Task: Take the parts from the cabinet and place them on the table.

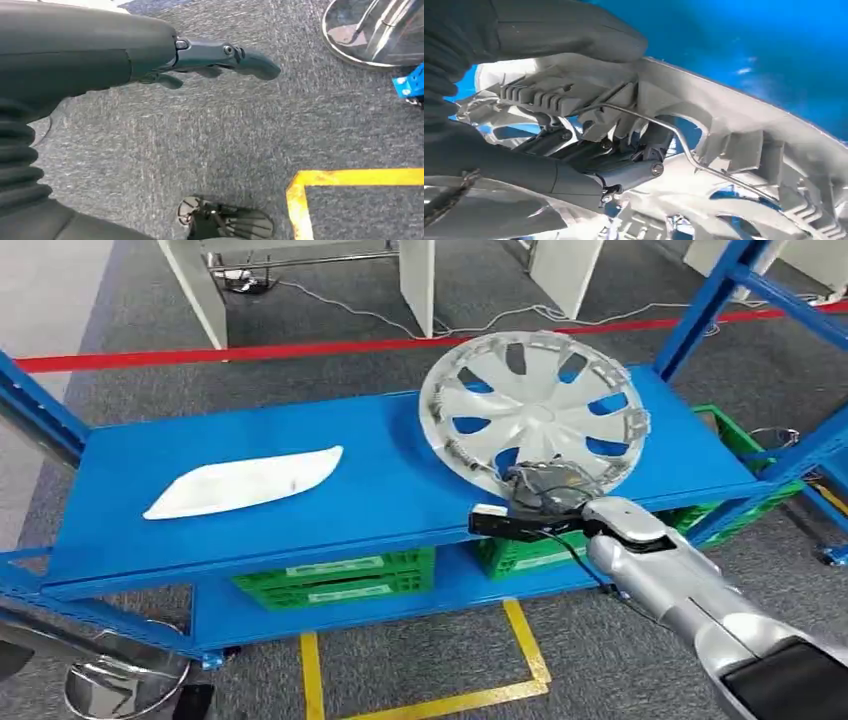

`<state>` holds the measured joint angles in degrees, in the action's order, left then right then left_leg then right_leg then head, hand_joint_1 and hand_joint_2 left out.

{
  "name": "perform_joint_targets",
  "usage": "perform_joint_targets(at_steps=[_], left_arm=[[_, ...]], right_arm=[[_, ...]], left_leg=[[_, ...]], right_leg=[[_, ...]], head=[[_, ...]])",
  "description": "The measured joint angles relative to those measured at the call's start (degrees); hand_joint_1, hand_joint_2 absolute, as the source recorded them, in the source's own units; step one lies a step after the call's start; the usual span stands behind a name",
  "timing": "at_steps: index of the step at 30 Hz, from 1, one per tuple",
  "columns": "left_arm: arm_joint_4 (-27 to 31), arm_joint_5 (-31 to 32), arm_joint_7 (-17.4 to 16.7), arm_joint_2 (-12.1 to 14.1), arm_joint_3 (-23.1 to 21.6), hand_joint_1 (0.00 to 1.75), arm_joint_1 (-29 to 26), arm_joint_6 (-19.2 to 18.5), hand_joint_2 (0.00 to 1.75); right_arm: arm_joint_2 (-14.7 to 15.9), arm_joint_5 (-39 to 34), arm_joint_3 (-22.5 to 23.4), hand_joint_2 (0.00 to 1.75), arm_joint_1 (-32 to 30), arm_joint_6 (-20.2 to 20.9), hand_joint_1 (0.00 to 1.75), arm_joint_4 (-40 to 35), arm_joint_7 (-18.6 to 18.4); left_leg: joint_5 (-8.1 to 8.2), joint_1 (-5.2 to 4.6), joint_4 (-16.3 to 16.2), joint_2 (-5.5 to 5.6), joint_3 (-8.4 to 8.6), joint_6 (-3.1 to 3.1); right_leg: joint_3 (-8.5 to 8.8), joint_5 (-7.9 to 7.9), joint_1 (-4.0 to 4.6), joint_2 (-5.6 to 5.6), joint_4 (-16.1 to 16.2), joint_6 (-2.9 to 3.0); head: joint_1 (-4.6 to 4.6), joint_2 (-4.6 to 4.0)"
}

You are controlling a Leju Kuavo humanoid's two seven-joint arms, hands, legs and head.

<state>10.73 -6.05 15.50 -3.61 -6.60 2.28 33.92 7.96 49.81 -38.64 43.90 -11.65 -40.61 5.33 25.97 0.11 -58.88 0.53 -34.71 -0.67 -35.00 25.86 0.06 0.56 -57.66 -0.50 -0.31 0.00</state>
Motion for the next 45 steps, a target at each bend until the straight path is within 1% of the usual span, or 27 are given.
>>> perform_joint_targets(at_steps=[2,5,6,8,10,12,15,17,20,21,22,23,25,26,27,28,30,31,32,33,35,36,37,39,41,42,45], left_arm=[[0.0,0.1,0.0,-0.2,0.0,0.0,0.0,0.1,1.75],[0.0,0.7,-0.3,-0.2,0.0,0.0,0.1,0.0,1.75],[0.0,0.7,-0.3,-0.3,-0.1,0.0,0.1,-0.1,1.75],[0.0,0.8,-0.3,-0.3,-0.1,0.0,0.1,-0.2,1.75],[0.0,0.8,-0.3,-0.4,-0.2,0.0,0.2,-0.4,1.75],[0.0,0.6,0.2,-0.6,-0.1,0.0,0.2,-0.3,1.75],[0.0,0.0,0.2,-0.7,-0.1,0.0,0.1,-0.1,1.75],[0.0,-0.7,0.6,-0.8,0.0,0.0,0.1,-0.2,1.75],[0.0,-1.8,1.5,-0.9,0.5,0.0,0.0,-1.0,1.75],[0.0,-2.1,1.6,-0.9,0.6,0.0,0.0,-1.2,1.75],[0.0,-2.4,1.7,-0.9,0.8,0.0,-0.1,-1.6,1.75],[0.0,-2.7,1.7,-1.0,1.0,0.0,-0.3,-1.7,1.75],[0.0,-2.7,1.5,-1.0,1.4,0.0,-0.3,-2.6,1.75],[0.0,-2.4,1.3,-1.0,1.4,0.0,-0.3,-2.8,1.75],[0.0,-2.3,1.1,-1.0,1.4,0.0,-0.3,-2.9,1.75],[0.0,-2.2,0.9,-1.0,1.4,0.0,-0.3,-3.1,1.75],[-0.1,-2.2,0.7,-1.0,1.4,0.0,-0.5,-3.4,1.75],[-0.1,-2.2,0.7,-1.0,1.5,0.0,-0.7,-3.5,1.75],[-0.1,-2.2,0.7,-0.9,1.5,0.0,-0.6,-3.5,1.75],[-0.1,-2.2,0.6,-0.9,1.5,0.0,-0.6,-3.5,1.75],[-0.1,-2.2,0.6,-0.9,1.5,0.0,-0.7,-3.5,1.75],[-0.1,-2.1,0.6,-0.9,1.5,0.0,-0.6,-3.5,1.75],[-0.1,-2.1,0.6,-0.9,1.5,0.0,-0.6,-3.5,1.75],[-0.1,-2.1,0.4,-0.9,1.5,0.0,-0.6,-3.6,1.75],[-0.1,-1.6,0.3,-0.5,1.5,0.0,-0.6,-3.6,1.75],[-0.1,-1.3,0.3,-0.3,1.5,0.0,-0.5,-3.8,1.75],[-0.1,-0.8,0.4,0.2,1.5,0.0,-0.7,-4.4,1.75]], right_arm=[[0.8,0.5,0.4,1.75,-0.6,-0.1,1.75,-1.4,-0.2],[1.7,2.4,0.6,1.75,-2.9,-3.5,1.75,-4.4,-1.2],[2.1,3.0,0.8,1.75,-3.7,-4.6,1.75,-5.6,-1.2],[2.9,4.5,1.1,1.75,-4.8,-6.0,1.75,-7.4,-1.6],[3.8,6.4,1.6,1.75,-6.3,-7.8,1.75,-9.9,-1.9],[4.8,9.2,2.4,1.75,-8.3,-11.3,1.75,-12.4,-2.3],[6.2,15.2,3.4,1.75,-12.1,-15.2,1.75,-16.6,-3.2],[7.2,19.4,4.2,1.75,-14.5,-16.1,1.75,-19.6,-4.2],[8.1,23.7,4.6,1.75,-17.1,-16.2,1.75,-22.7,-5.1],[8.2,24.5,4.7,1.75,-18.0,-16.0,1.75,-23.4,-5.3],[8.3,25.4,4.7,1.75,-18.5,-15.9,1.75,-24.0,-5.7],[8.3,26.3,4.7,1.75,-18.9,-15.7,1.75,-24.6,-5.9],[8.2,28.0,4.6,1.75,-19.2,-15.5,1.75,-25.7,-6.1],[8.2,28.7,4.6,1.75,-19.2,-15.5,1.75,-26.3,-6.3],[8.1,29.4,4.5,1.75,-19.2,-15.5,1.75,-26.9,-6.5],[8.0,29.7,4.5,1.75,-19.6,-15.5,1.75,-27.6,-6.8],[8.0,30.2,4.5,1.75,-20.3,-15.5,1.75,-28.8,-7.1],[7.9,30.3,4.5,1.75,-20.6,-15.5,1.75,-29.3,-7.1],[7.7,30.3,4.5,1.75,-20.7,-15.5,1.75,-29.7,-7.0],[7.6,30.4,4.5,1.75,-20.9,-15.5,1.75,-30.1,-7.1],[7.6,30.3,4.6,1.75,-21.0,-15.5,1.75,-30.2,-7.1],[7.6,30.3,4.6,1.75,-21.1,-15.5,1.75,-30.3,-7.1],[7.6,30.3,4.6,1.75,-21.3,-15.5,1.75,-30.5,-7.1],[7.6,30.4,4.6,1.75,-21.7,-15.5,1.75,-30.6,-7.1],[7.6,30.4,4.8,1.75,-22.8,-15.5,1.75,-31.8,-6.8],[7.6,30.5,4.9,1.75,-23.8,-15.6,1.75,-33.0,-6.8],[7.6,30.6,5.5,1.75,-25.8,-16.1,1.75,-35.1,-7.0]], left_leg=[[2.1,-0.02,-2.4,-0.13,-0.84,0.53],[7.32,0.18,-14.5,-0.14,-6.52,1.0],[7.36,0.19,-16.2,-0.14,-7.49,1.04],[4.21,0.19,-13.2,-0.14,-6.35,0.89],[-1.23,0.18,-4.1,-0.13,-2.38,0.38],[-0.83,-0.07,-1.2,0.02,-0.92,0.08],[-0.33,-0.28,-0.9,0.02,-0.92,-0.47],[-0.86,0.12,0.0,-0.1,-0.57,-1.26],[-1.16,0.05,0.0,-0.16,-0.96,-1.83],[-1.26,0.06,0.0,-0.17,-1.11,-1.92],[-1.37,0.06,0.0,-0.17,-1.2,-1.92],[-1.55,0.06,0.0,-0.17,-1.34,-1.82],[-1.98,0.12,-0.1,-0.17,-1.74,-1.39],[-2.17,0.08,-0.2,-0.13,-1.82,-1.11],[-2.36,-0.17,-0.3,-0.05,-2.27,-0.8],[-2.73,-0.16,-0.3,-0.06,-2.25,-0.4],[-3.33,-0.02,-0.2,-0.03,-2.38,0.24],[-3.53,0.0,-0.3,0.09,-2.62,0.64],[-1.83,0.18,-1.1,-0.03,-3.17,0.89],[1.33,0.18,-3.7,-0.1,-4.01,1.1],[7.31,0.25,-11.9,-0.11,-6.15,1.45],[9.01,0.25,-15.7,-0.11,-6.81,1.51],[9.08,0.25,-17.6,-0.11,-6.57,1.5],[6.0,0.23,-14.1,-0.11,-3.05,1.2],[3.37,0.17,-4.4,-0.08,3.77,0.56],[5.23,-0.11,0.2,-0.04,6.65,0.21],[4.62,-0.54,0.8,0.09,6.08,-0.28]], right_leg=[[0.61,-0.2,-0.42,-0.11,0.5,0.55],[0.7,0.05,-0.28,-0.1,0.5,0.98],[0.71,0.11,-0.26,-0.1,0.4,0.98],[0.82,0.32,-0.24,0.07,0.2,0.91],[1.22,0.83,-0.24,0.08,-0.1,0.67],[1.02,1.14,0.11,0.0,-0.5,0.25],[0.74,0.66,-0.15,0.02,-0.3,-0.44],[-0.22,2.62,-0.2,-0.03,-1.4,-0.97],[-5.04,9.16,-0.36,-0.09,-13.9,-1.59],[-6.57,10.32,-0.37,-0.08,-17.7,-1.77],[-6.82,10.05,-0.46,-0.09,-18.6,-1.84],[-5.6,8.52,-0.64,-0.11,-16.8,-1.91],[0.22,4.09,-0.96,-0.35,-6.6,-1.96],[3.33,3.49,-1.13,-0.52,-1.8,-2.05],[4.75,3.88,-0.74,-0.3,-0.1,-1.88],[4.31,3.35,-0.72,-0.05,-0.5,-1.34],[3.95,3.32,-0.48,-0.01,-0.5,-0.93],[3.65,2.74,-0.66,-0.14,-0.2,-0.26],[3.21,2.21,-0.82,-0.39,0.0,0.34],[2.65,1.73,-0.79,-0.45,0.0,0.93],[1.42,0.81,-0.62,-0.58,-0.1,1.19],[0.77,0.34,-0.54,-0.6,-0.1,1.17],[0.06,-0.17,-0.45,-0.59,-0.1,1.12],[-1.31,-1.17,-0.3,-0.59,-0.3,1.01],[-2.24,-2.06,-0.23,-0.55,-0.4,0.79],[-2.68,-2.47,0.04,-0.59,-0.4,0.46],[-2.75,-3.93,-0.44,-0.68,0.0,-0.5]], head=[[-0.07,0.0],[-0.2,0.0],[-0.22,0.0],[-0.22,0.0],[-0.22,0.0],[-0.09,0.0],[-0.18,0.0],[-0.13,0.0],[-0.07,0.0],[-0.02,0.0],[-0.02,0.0],[-0.02,0.0],[-0.07,0.0],[0.0,0.0],[-0.06,0.0],[-0.24,0.0],[-0.17,0.0],[-0.11,0.0],[-0.24,0.0],[-0.31,0.0],[-0.28,0.0],[-0.28,0.0],[-0.28,0.0],[-0.28,0.0],[-0.28,0.0],[-0.28,0.0],[-0.46,0.0]])
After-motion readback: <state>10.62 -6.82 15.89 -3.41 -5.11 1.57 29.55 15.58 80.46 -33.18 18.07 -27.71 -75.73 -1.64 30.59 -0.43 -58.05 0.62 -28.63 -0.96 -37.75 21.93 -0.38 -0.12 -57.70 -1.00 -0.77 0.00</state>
